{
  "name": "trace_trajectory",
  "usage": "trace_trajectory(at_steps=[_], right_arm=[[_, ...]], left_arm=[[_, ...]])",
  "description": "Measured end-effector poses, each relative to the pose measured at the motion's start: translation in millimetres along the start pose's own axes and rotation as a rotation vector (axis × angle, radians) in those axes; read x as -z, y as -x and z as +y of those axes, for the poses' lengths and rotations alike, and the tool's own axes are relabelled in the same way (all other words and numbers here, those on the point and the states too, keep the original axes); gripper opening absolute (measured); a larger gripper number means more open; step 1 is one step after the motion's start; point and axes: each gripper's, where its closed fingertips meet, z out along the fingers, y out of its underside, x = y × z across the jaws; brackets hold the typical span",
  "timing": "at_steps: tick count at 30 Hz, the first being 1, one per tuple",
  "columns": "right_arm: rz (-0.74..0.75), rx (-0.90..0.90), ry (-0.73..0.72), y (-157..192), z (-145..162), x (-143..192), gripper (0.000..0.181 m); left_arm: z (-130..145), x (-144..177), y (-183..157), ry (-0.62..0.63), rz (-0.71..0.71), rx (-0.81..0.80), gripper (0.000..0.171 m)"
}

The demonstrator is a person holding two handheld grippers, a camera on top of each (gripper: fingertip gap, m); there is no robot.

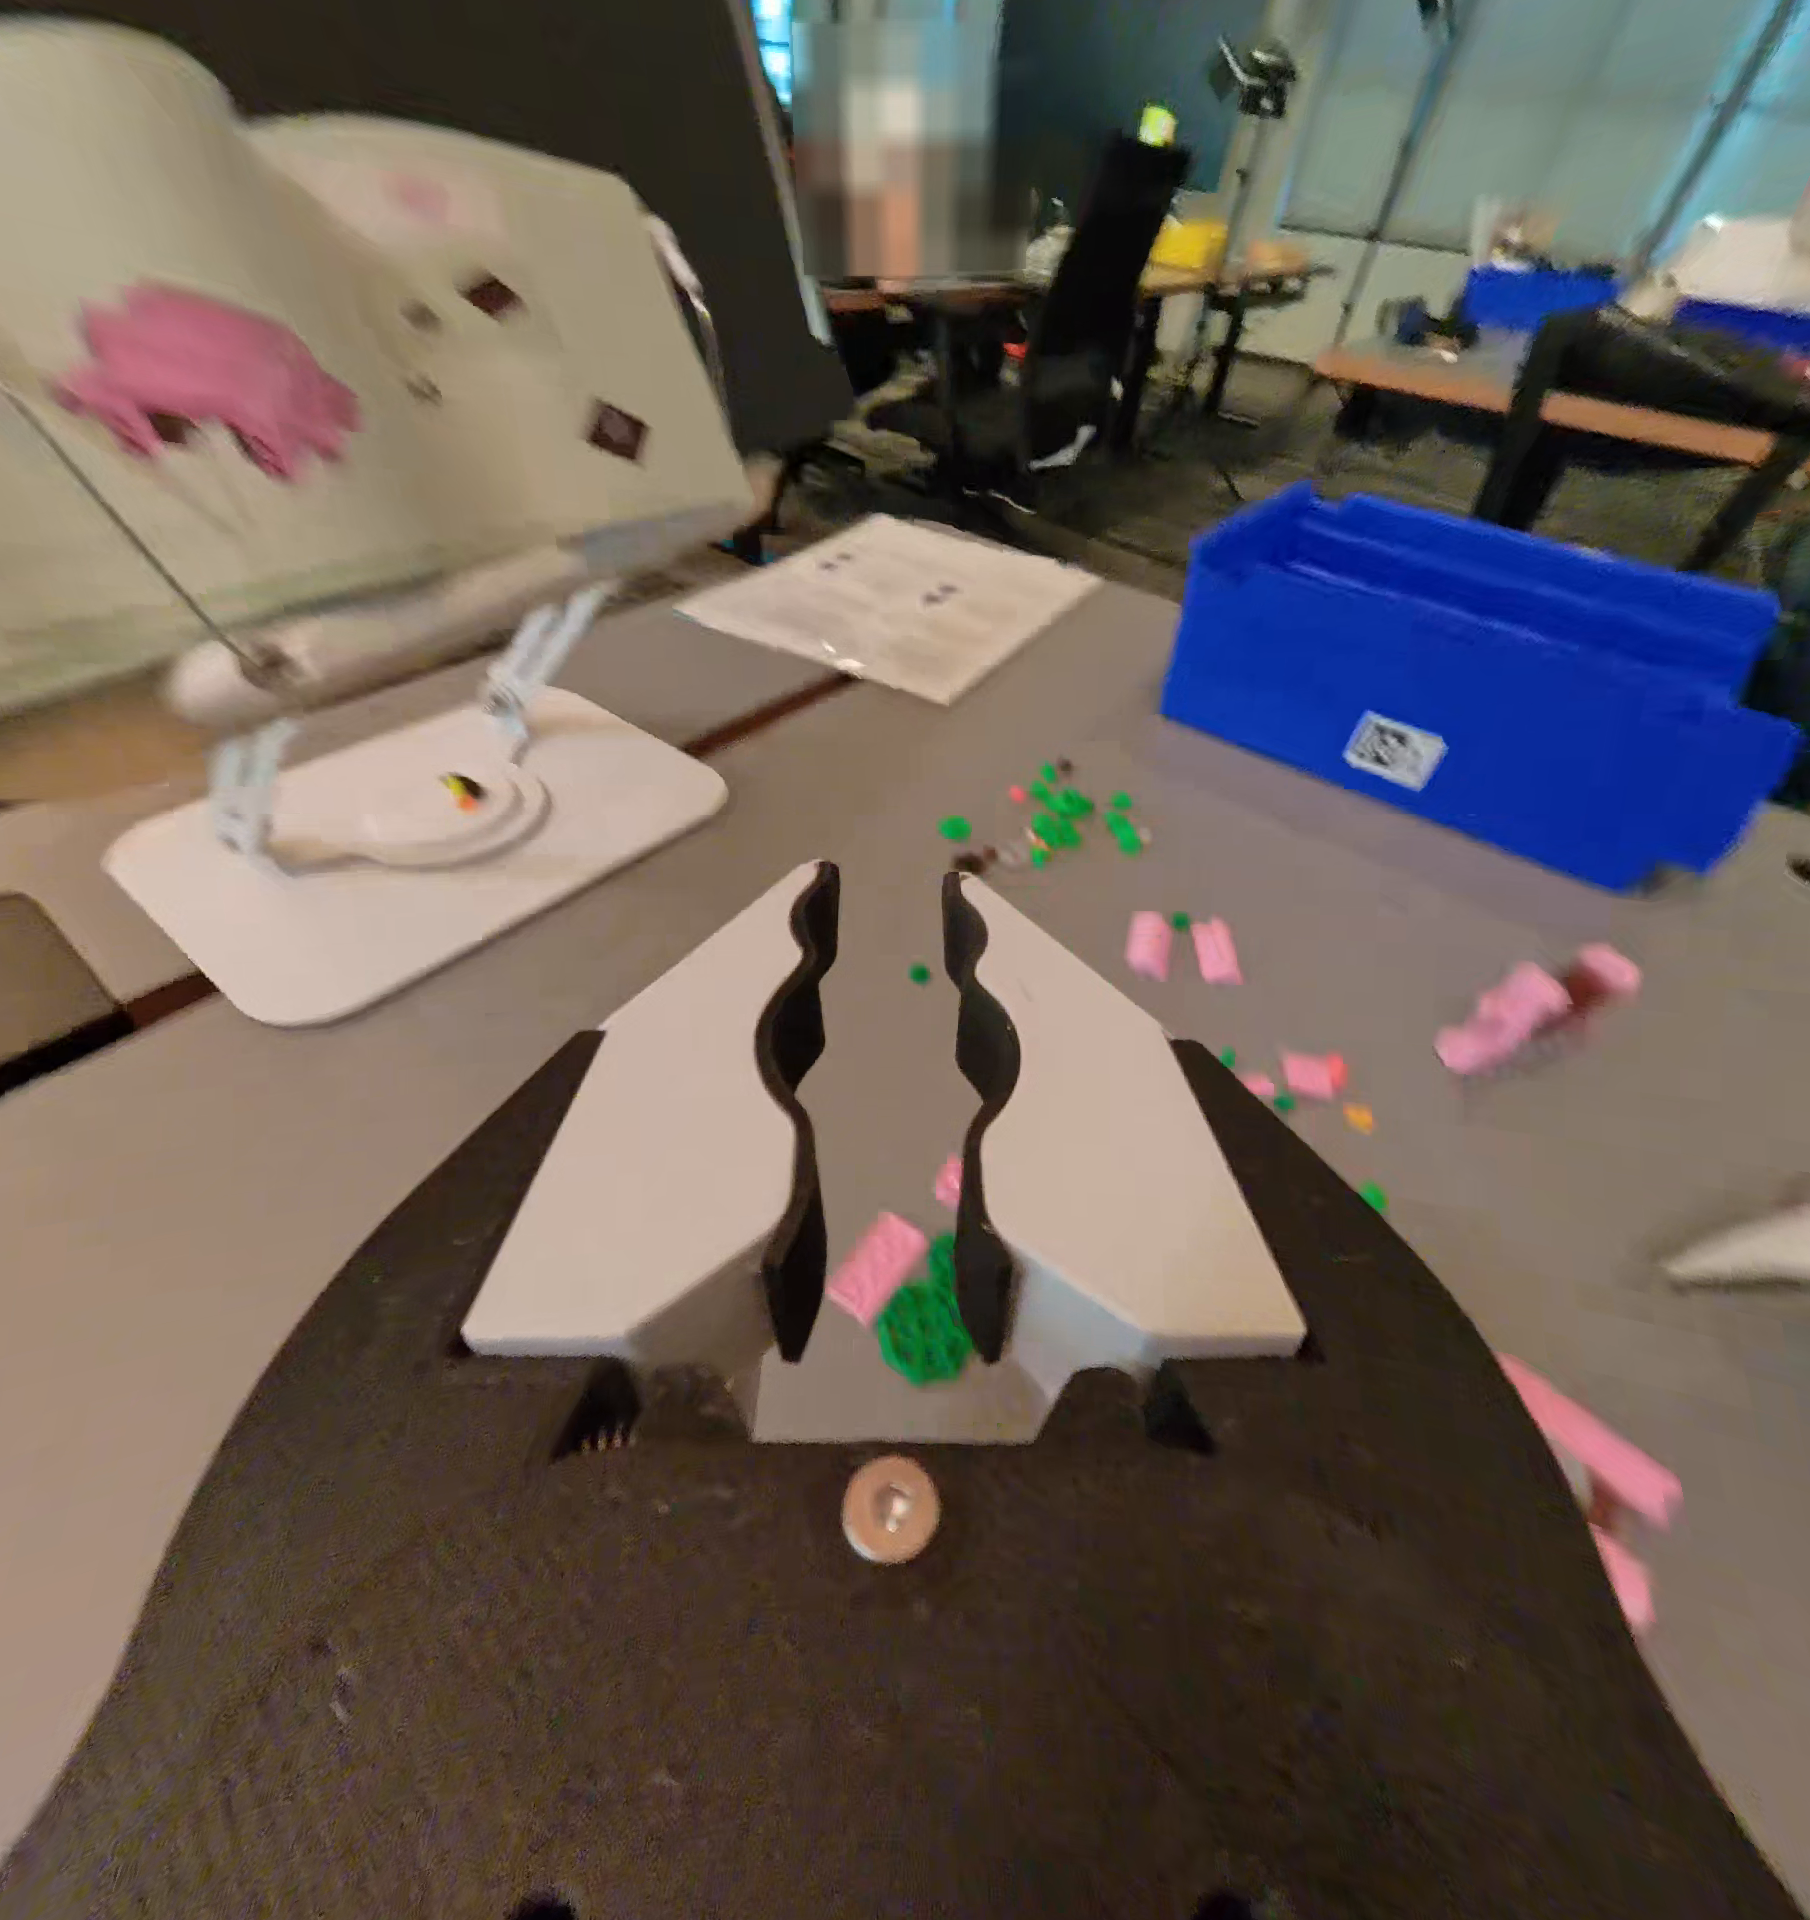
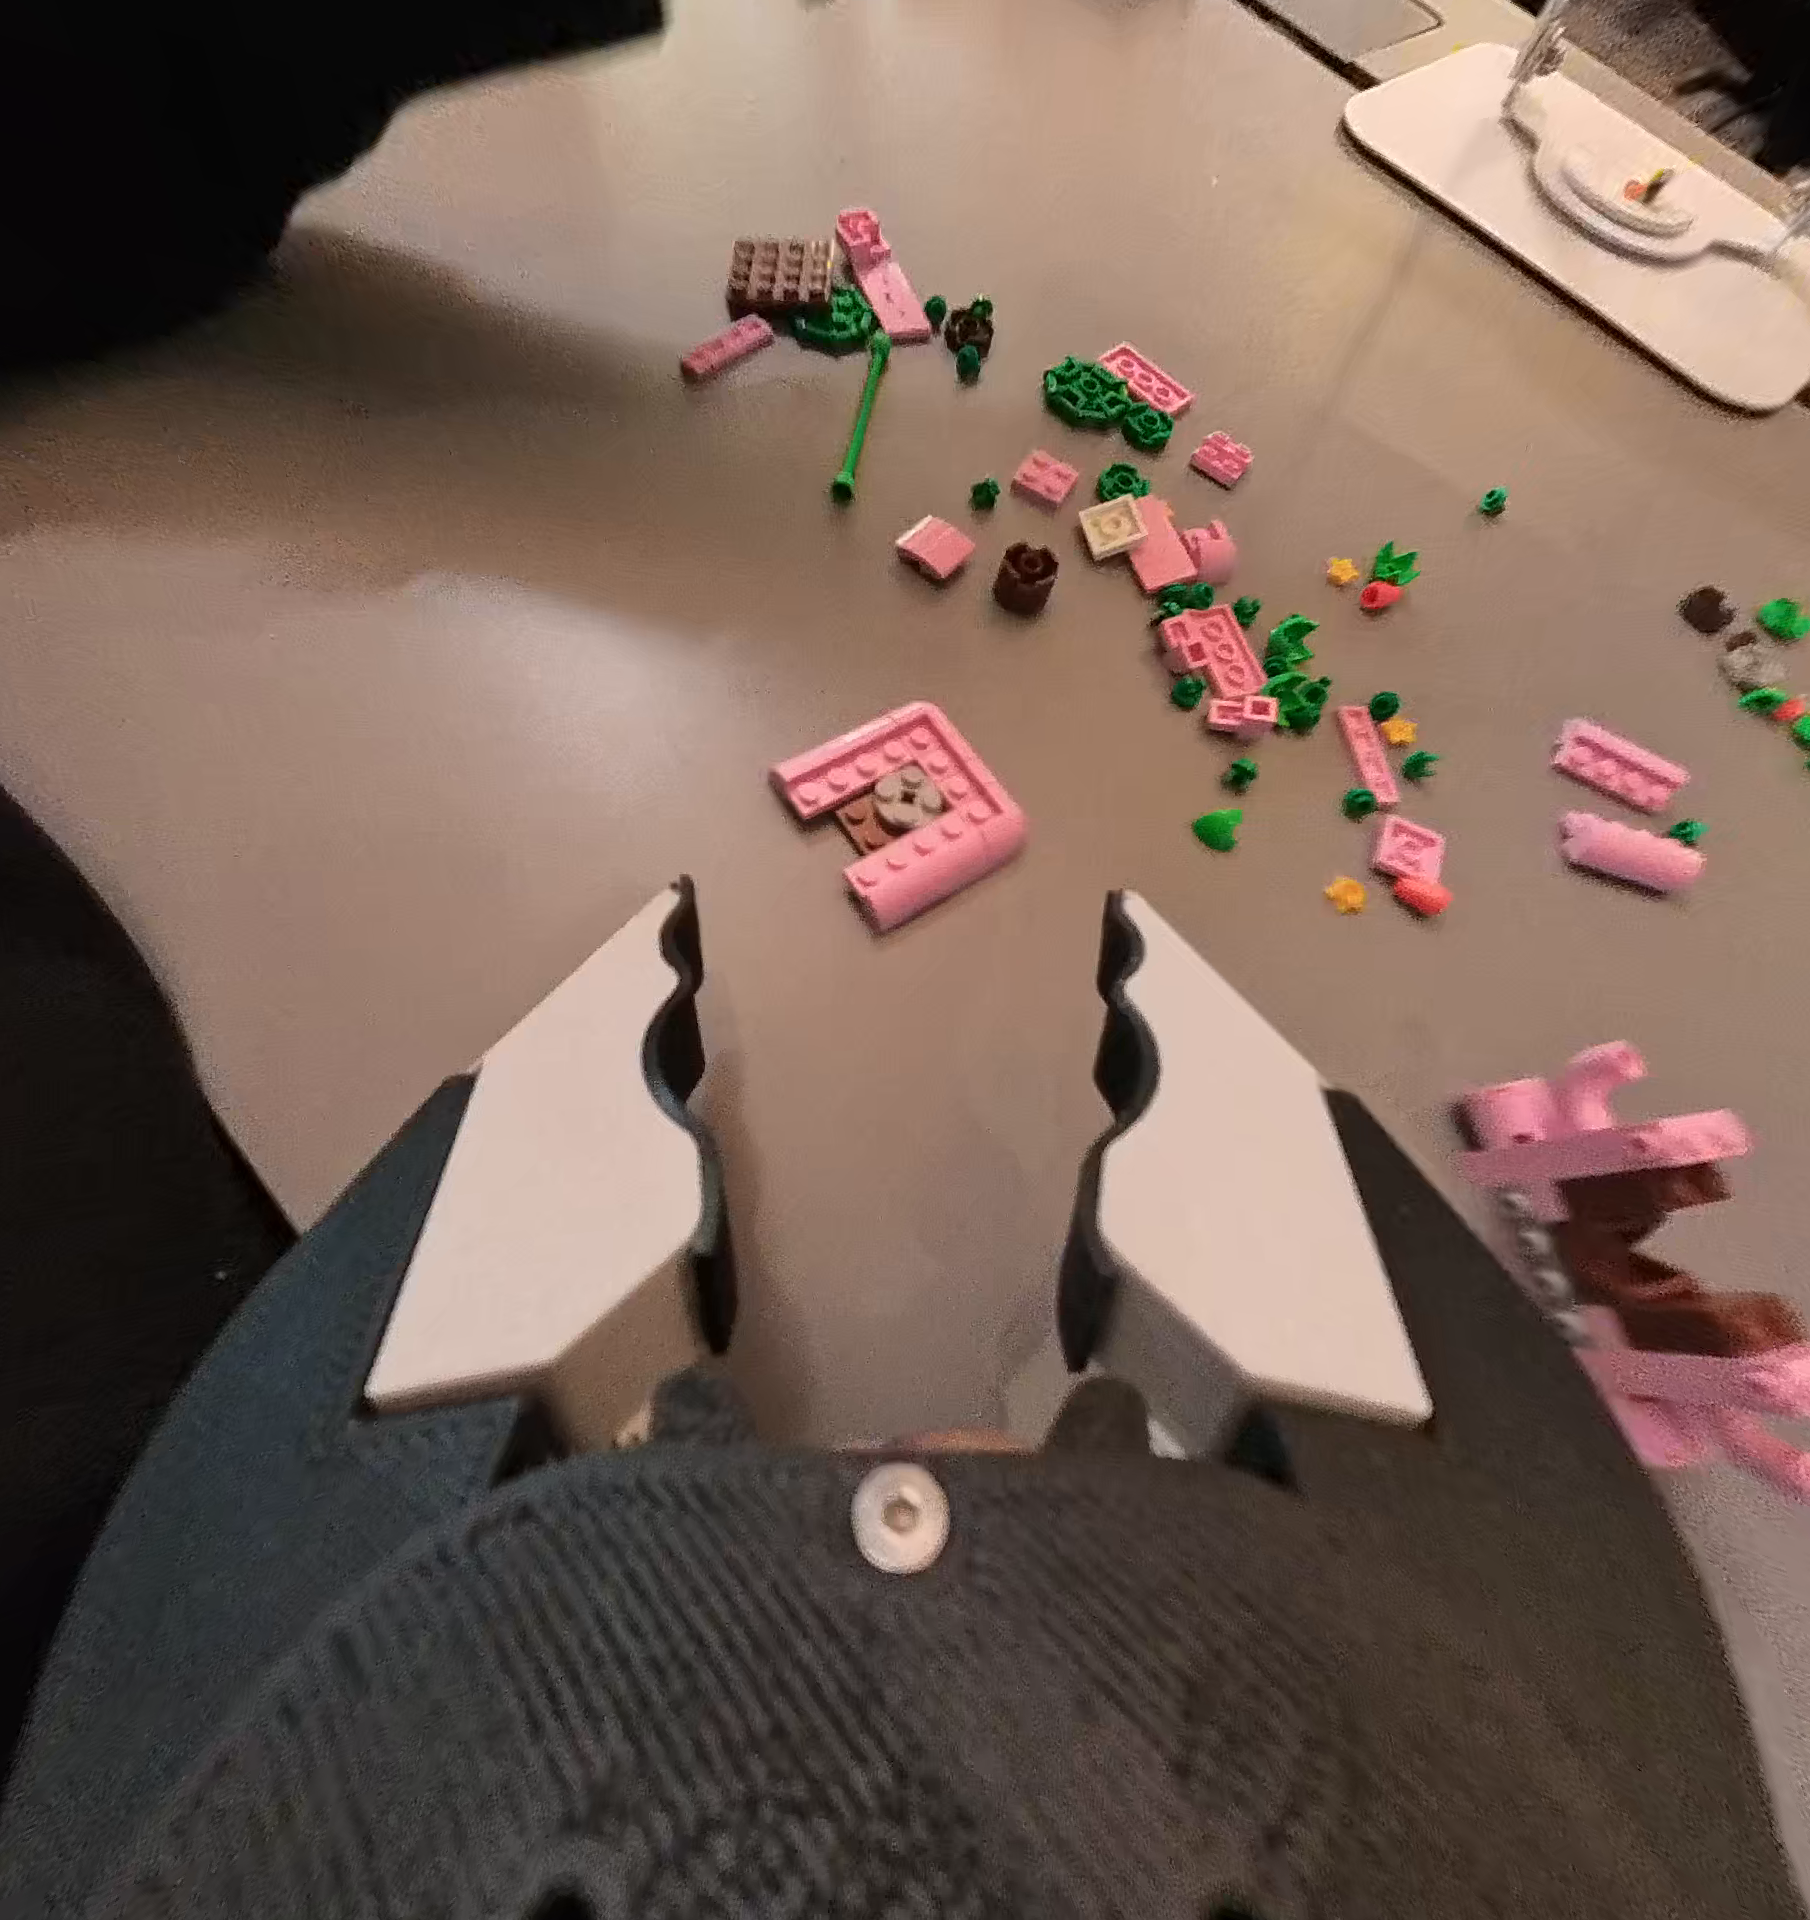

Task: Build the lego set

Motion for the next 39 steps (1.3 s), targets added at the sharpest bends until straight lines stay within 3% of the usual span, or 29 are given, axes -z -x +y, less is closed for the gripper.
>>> trace_trajectory(at_steps=[2,5,11,15,26,31,35,39], right_arm=[[-0.025,-0.095,-0.064,6.9,-2.5,-1.5,0.079],[-0.003,-0.15,-0.089,3.5,-5.4,-1.1,0.081],[-0.028,-0.177,0.001,2.8,2.8,-16.0,0.084],[-0.063,-0.212,0.003,3.1,3.0,-17.1,0.071],[-0.159,-0.421,-0.278,-21.8,-23.1,14.0,0.057],[-0.119,-0.391,-0.439,-44.0,-35.5,32.5,0.048],[0.003,-0.242,-0.405,-54.1,-34.9,24.9,0.045],[-0.018,-0.174,-0.35,-51.2,-35.4,10.5,0.043]], left_arm=[[17.2,19.6,-19.3,-0.047,0.037,-0.016,0.017],[20.6,39.0,-48.2,-0.129,0.146,0.058,0.016],[39.4,33.7,-82.9,-0.061,0.237,0.012,0.019],[51.3,29.2,-99.7,-0.011,0.314,0.059,0.02],[67.3,22.8,-108.3,0.042,0.304,-0.026,0.02],[72.2,20.4,-104.7,0.052,0.307,0.008,0.02],[73.1,20.2,-101.2,0.052,0.31,0.036,0.02],[74.9,19.6,-99.0,0.055,0.316,0.057,0.02]])
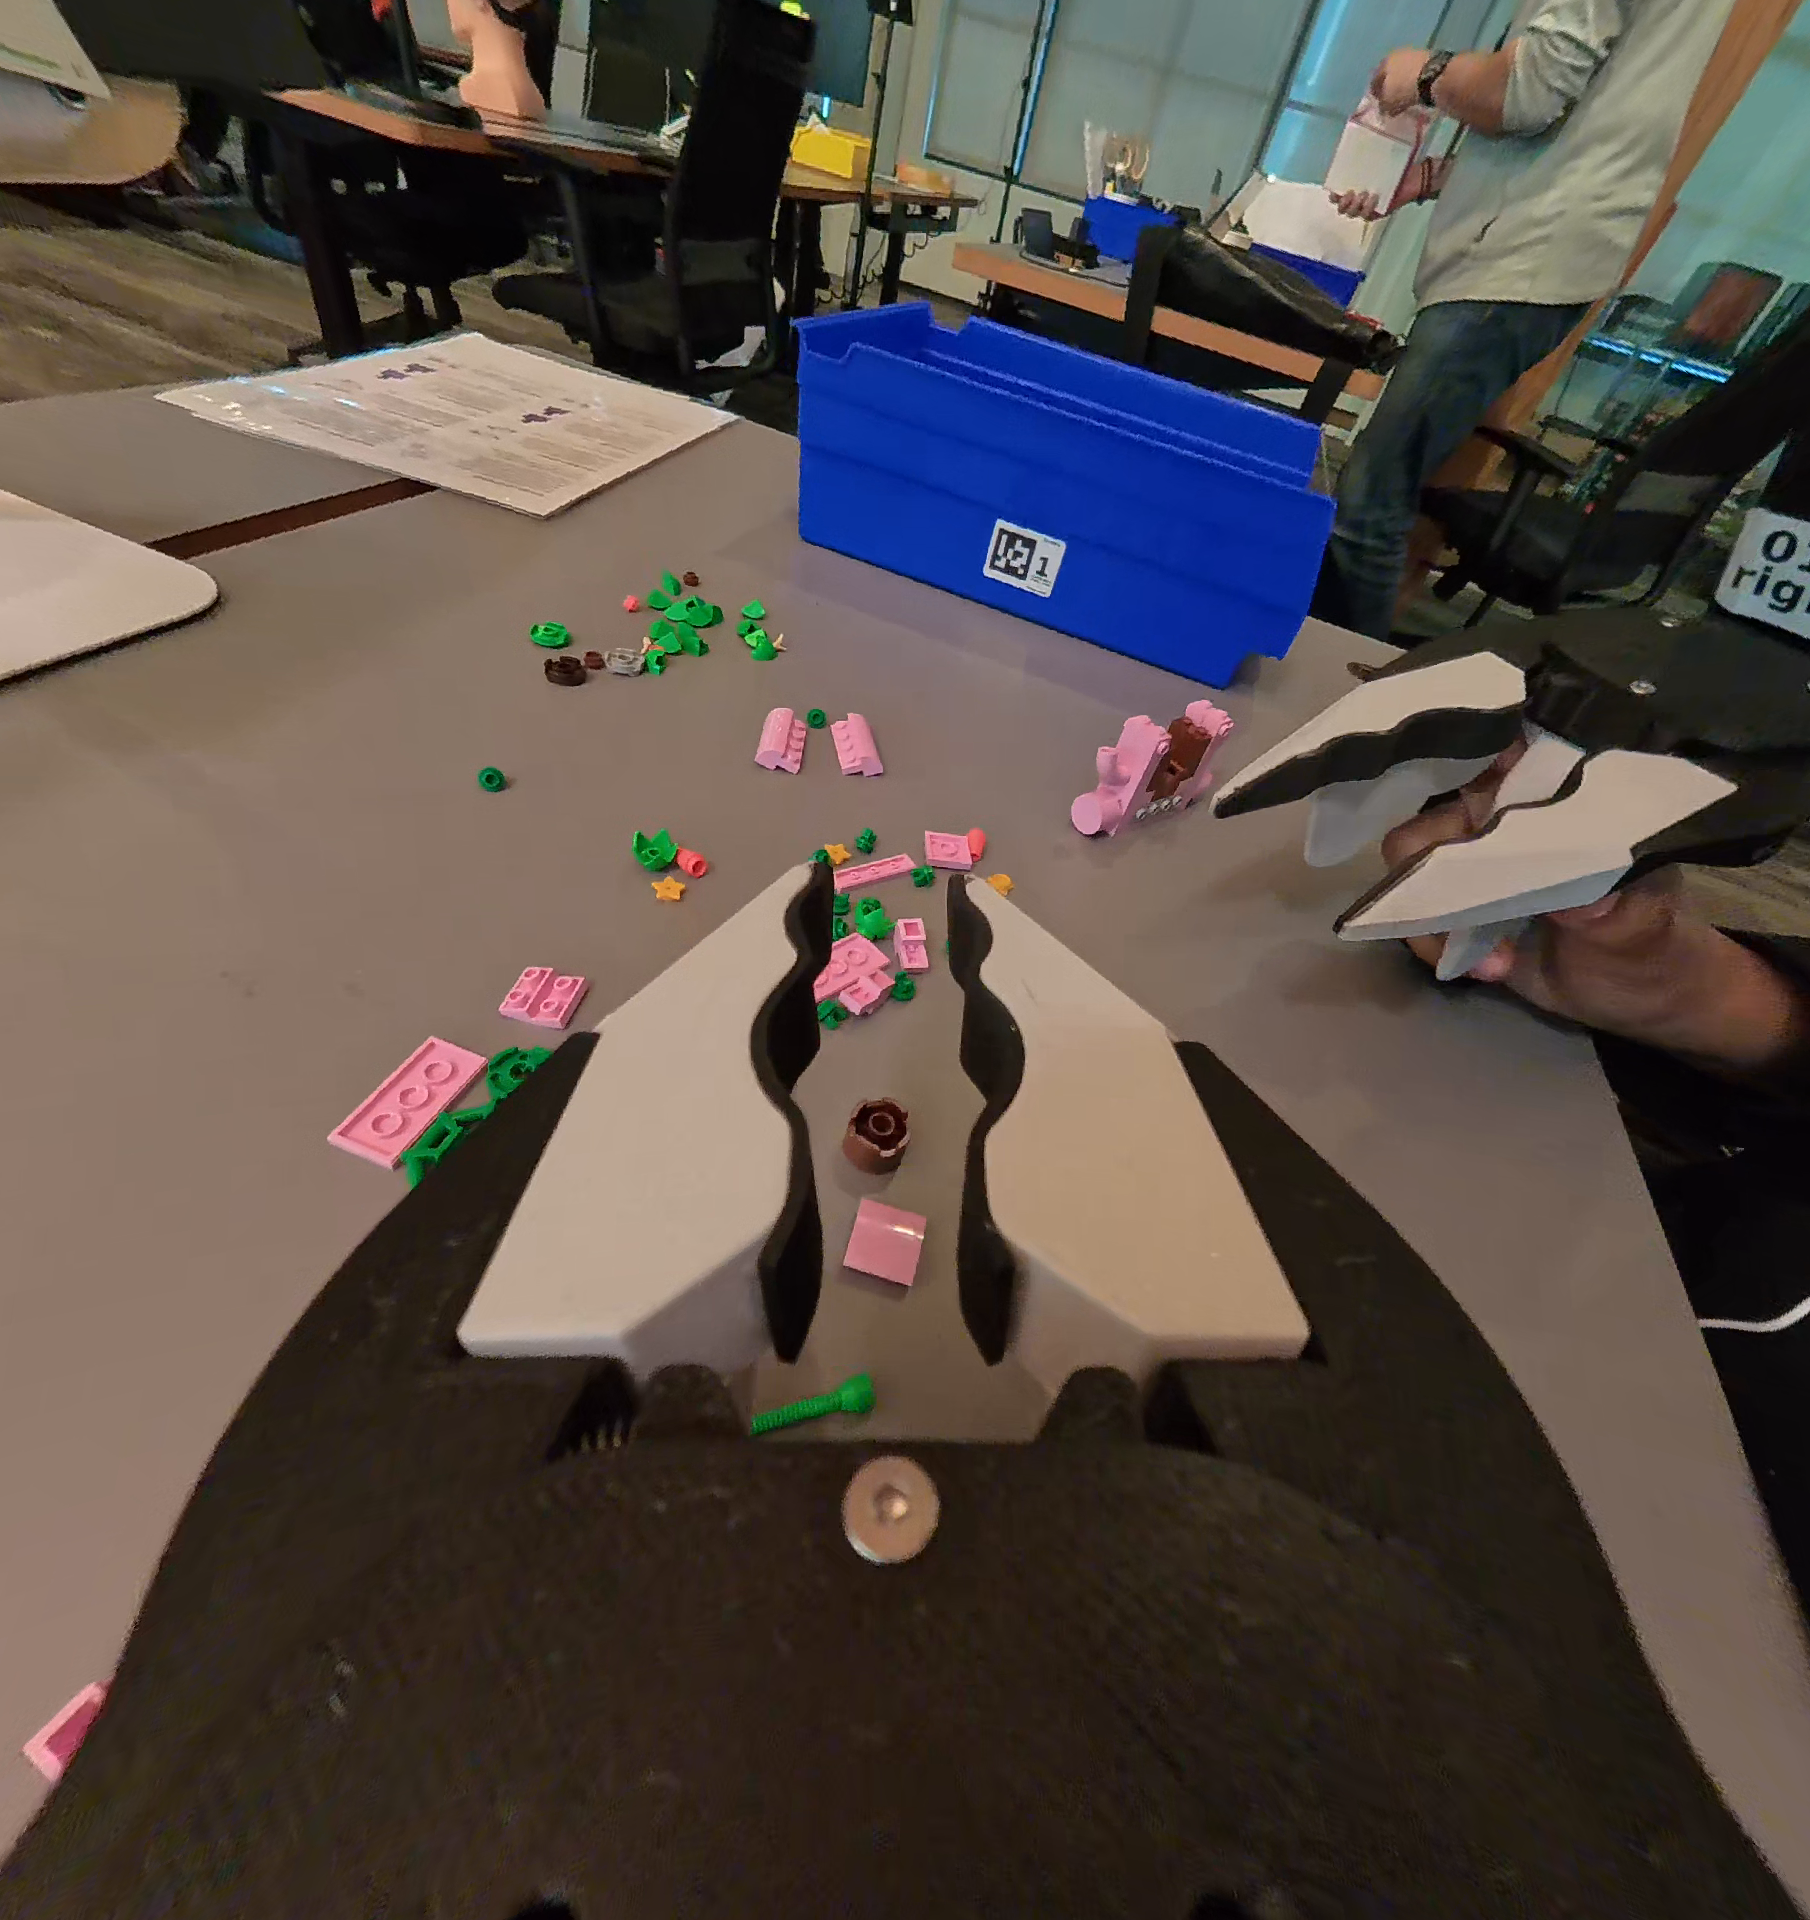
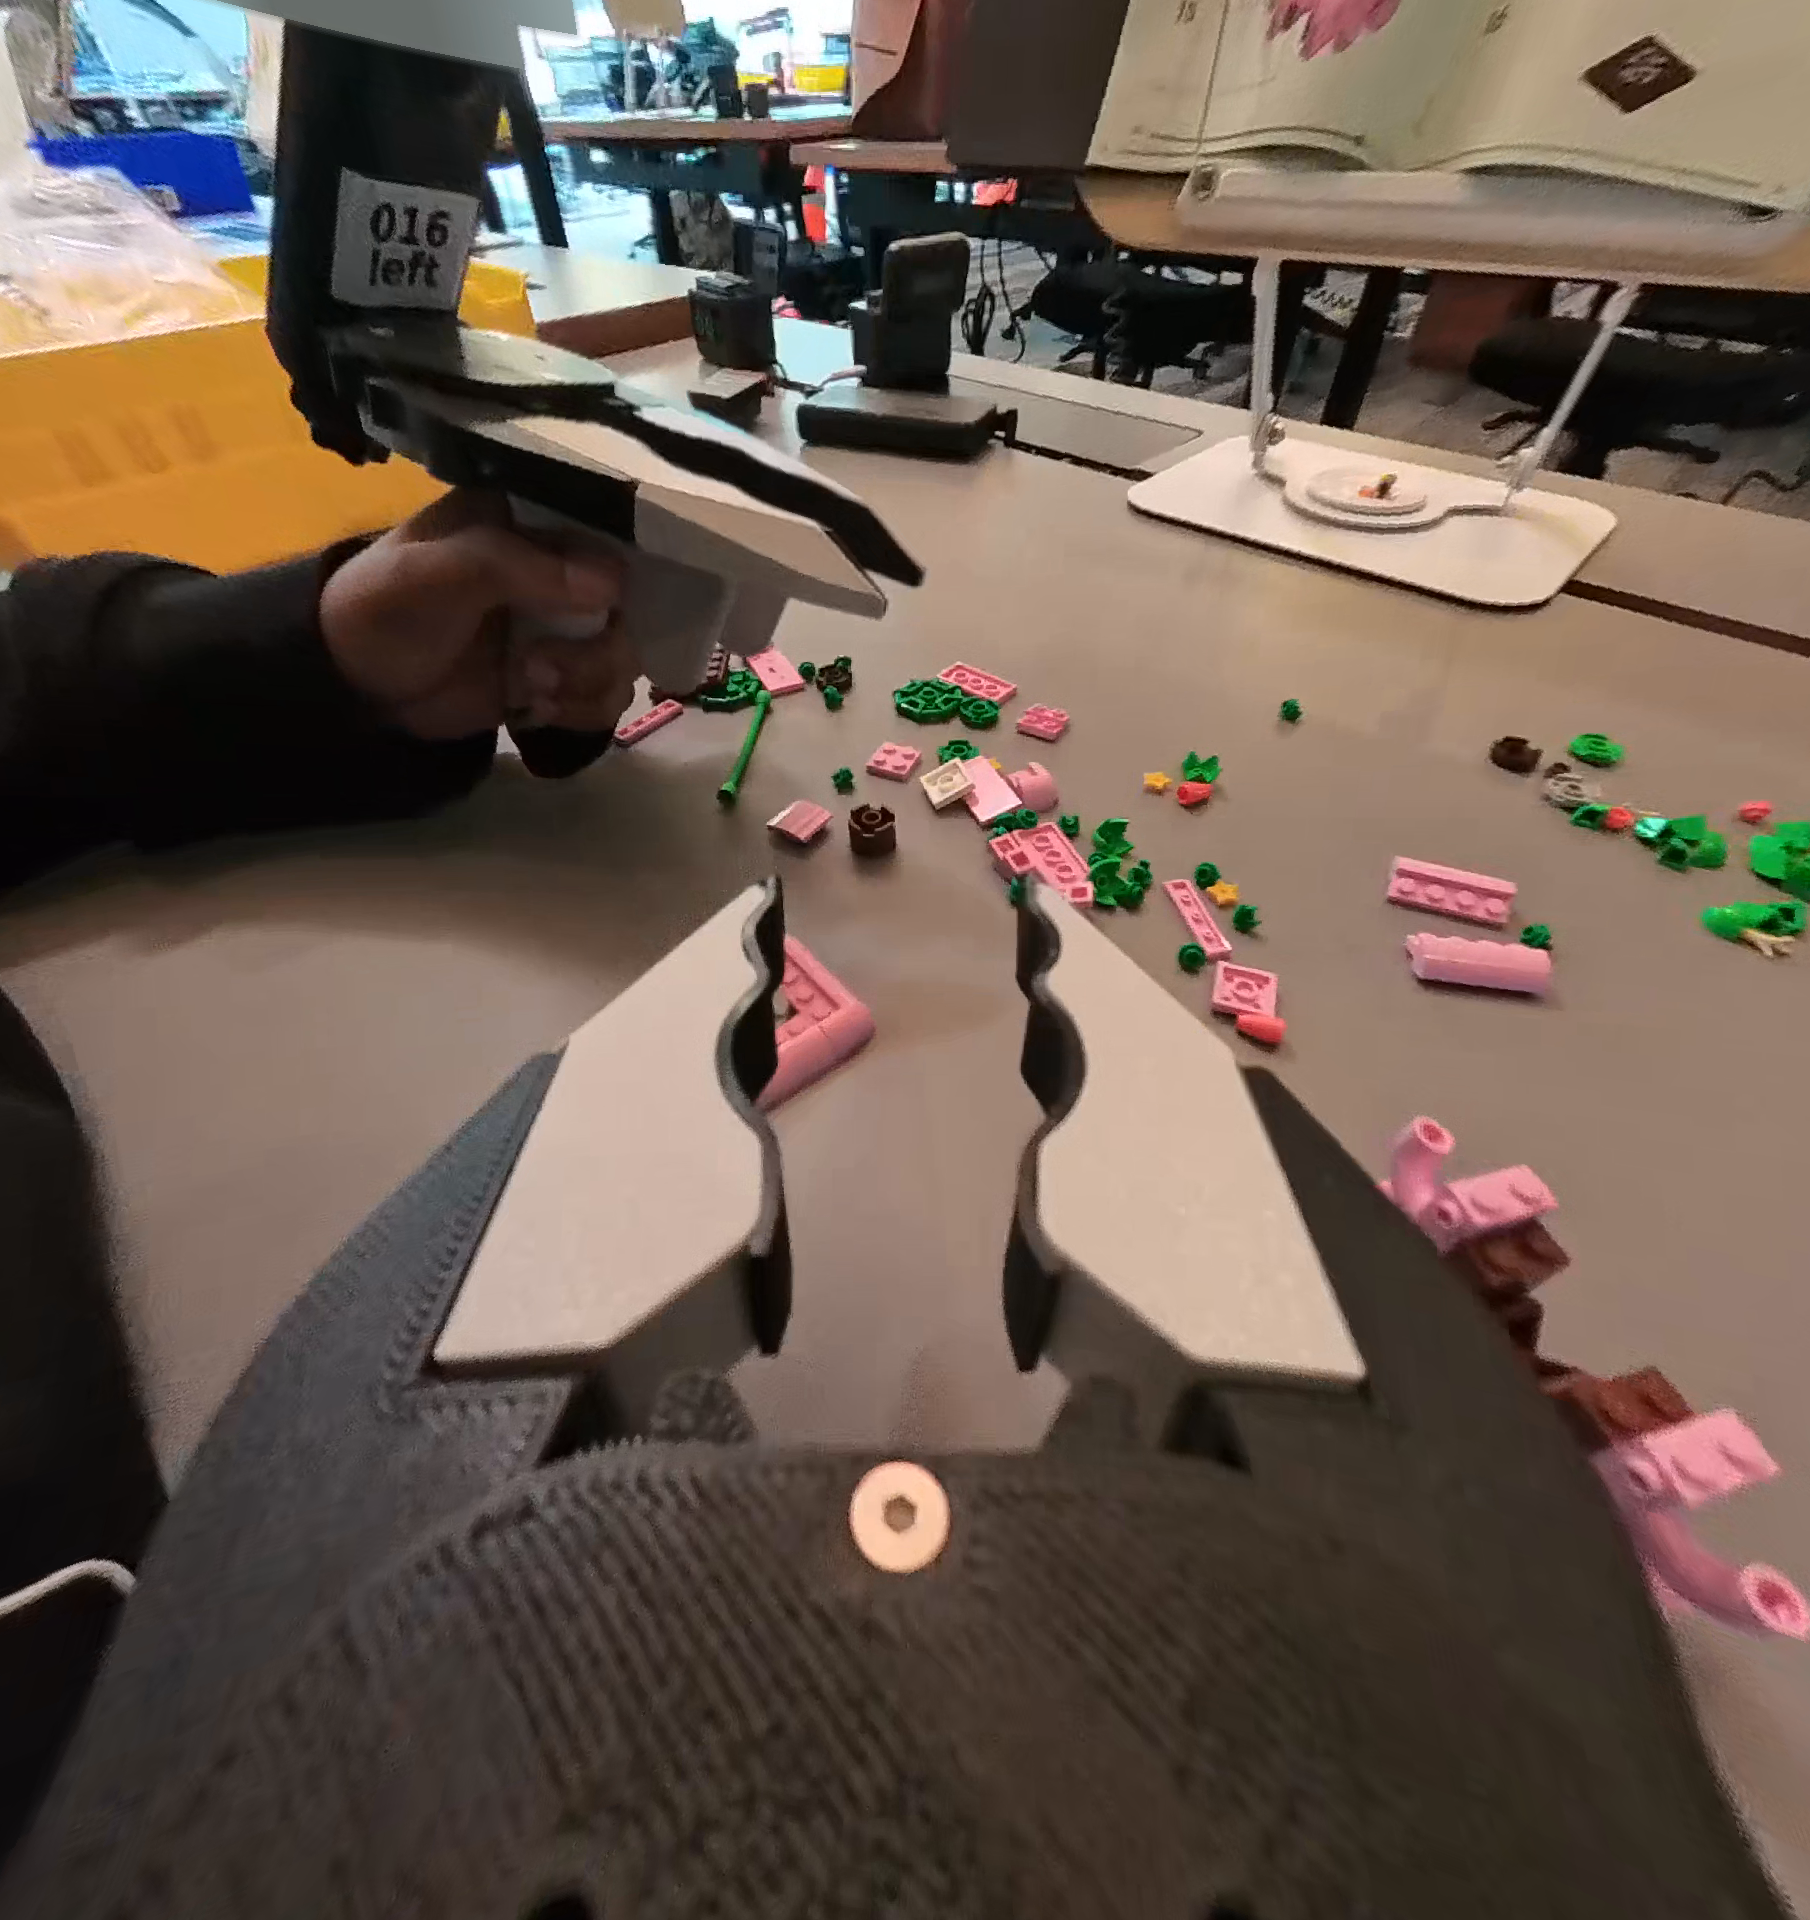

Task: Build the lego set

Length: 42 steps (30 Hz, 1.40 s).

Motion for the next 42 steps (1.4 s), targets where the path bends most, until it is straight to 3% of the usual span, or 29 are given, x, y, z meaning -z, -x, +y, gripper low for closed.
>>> trace_trajectory(at_steps=[8,17,42], right_arm=[[-0.065,-0.112,-0.08,-16.6,-13.4,-3.9,0.042],[-0.067,-0.031,-0.02,-10.8,-7.4,-15.5,0.042],[-0.067,-0.033,-0.017,-12.0,-7.6,-17.5,0.042]], left_arm=[[1.5,0.0,1.8,0.001,0.005,0.015,0.02],[1.5,0.1,2.8,0.0,0.014,0.034,0.021],[3.1,-1.9,1.4,0.015,0.012,0.015,0.021]])
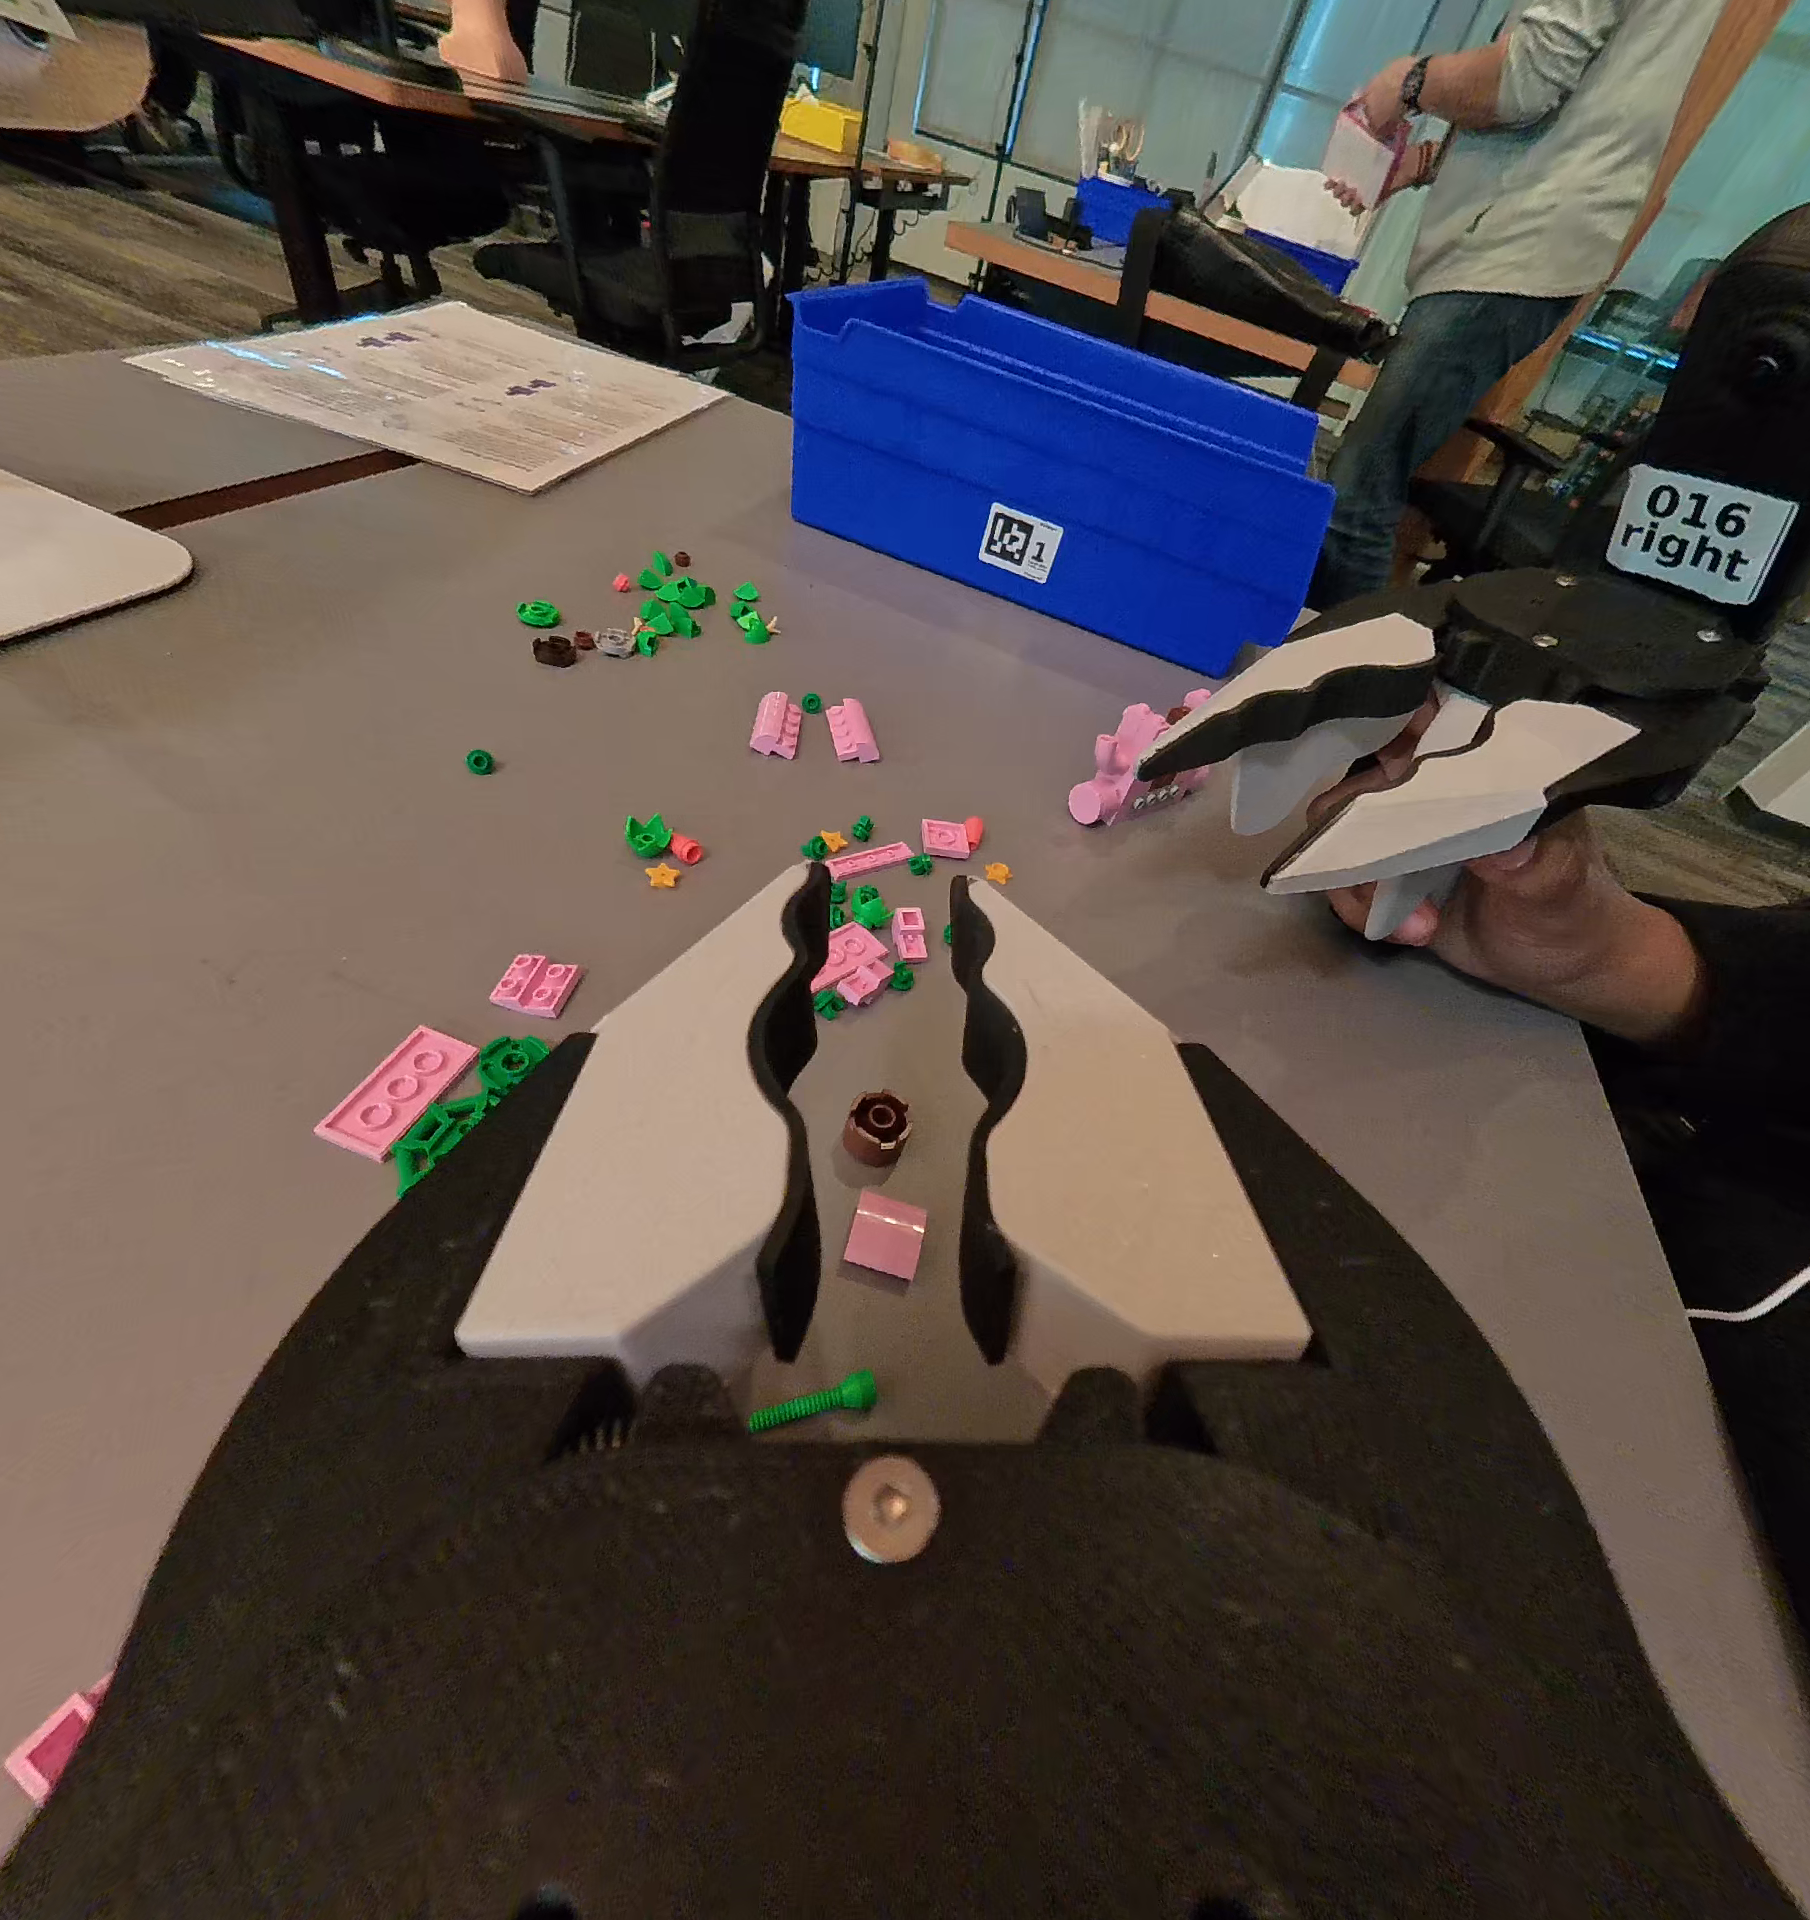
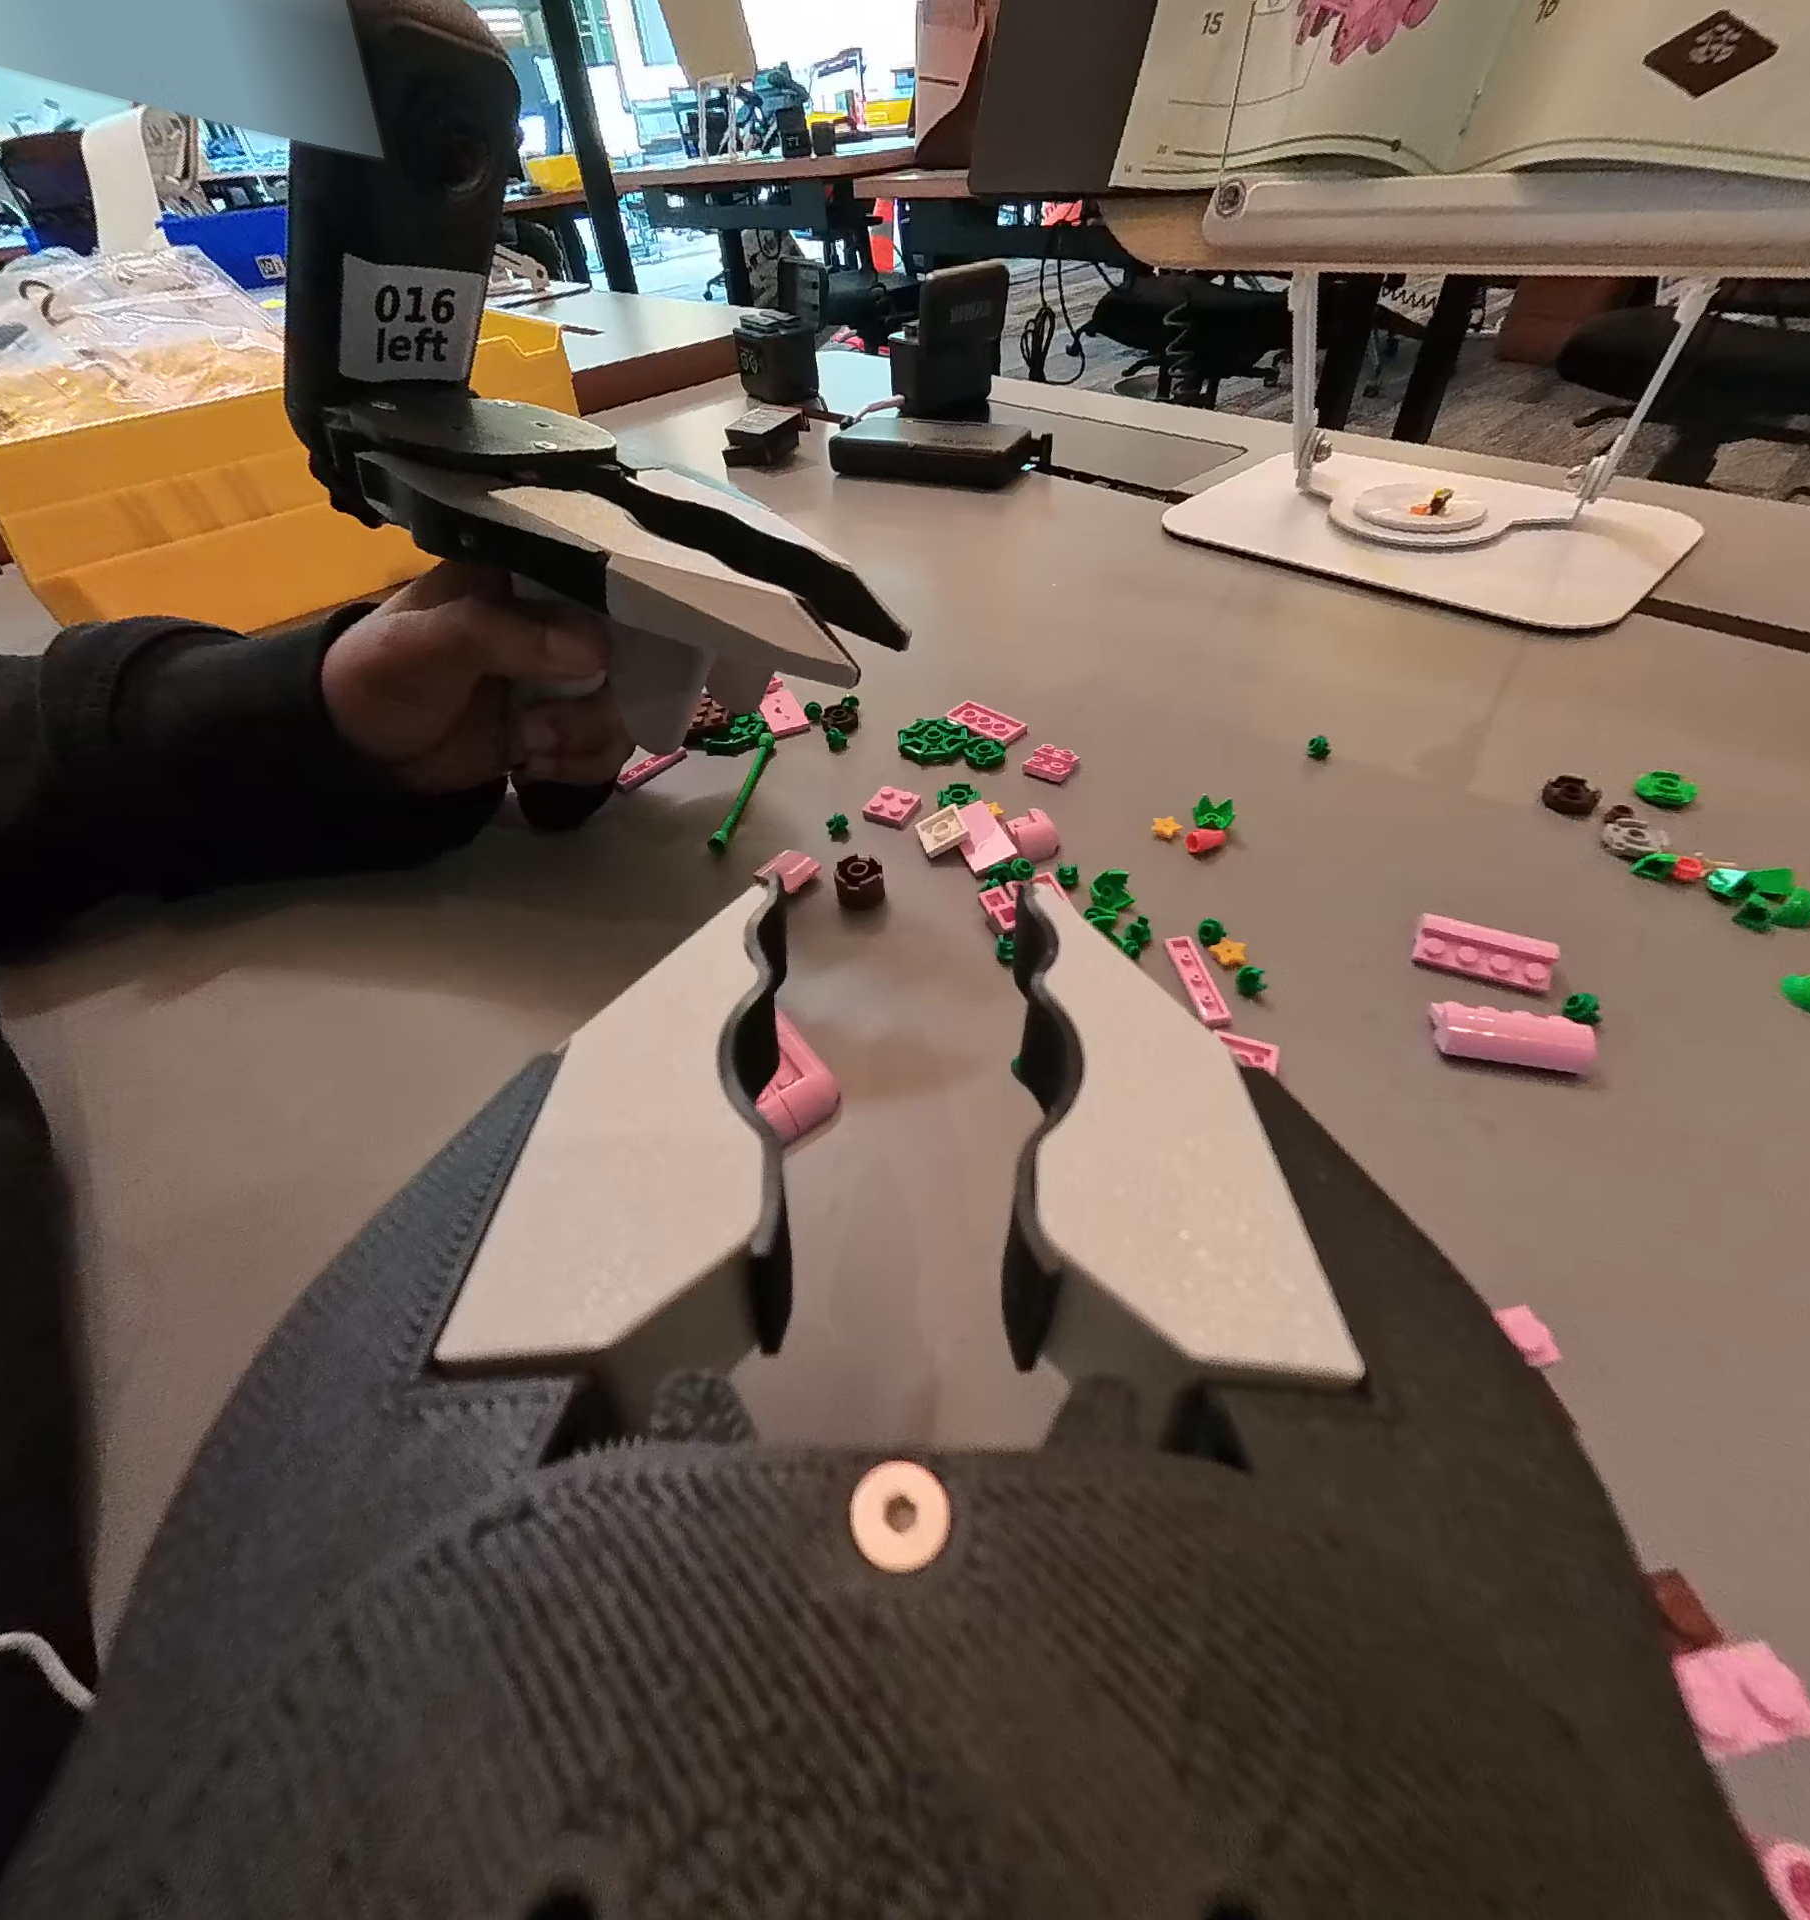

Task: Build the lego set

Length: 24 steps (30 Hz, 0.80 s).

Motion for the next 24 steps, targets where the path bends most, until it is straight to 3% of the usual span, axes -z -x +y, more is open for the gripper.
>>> trace_trajectory(at_steps=[24], right_arm=[[0.002,0.001,0.001,-0.5,0.0,-0.1,0.043]], left_arm=[[1.1,-1.1,0.0,0.009,0.0,-0.003,0.021]])
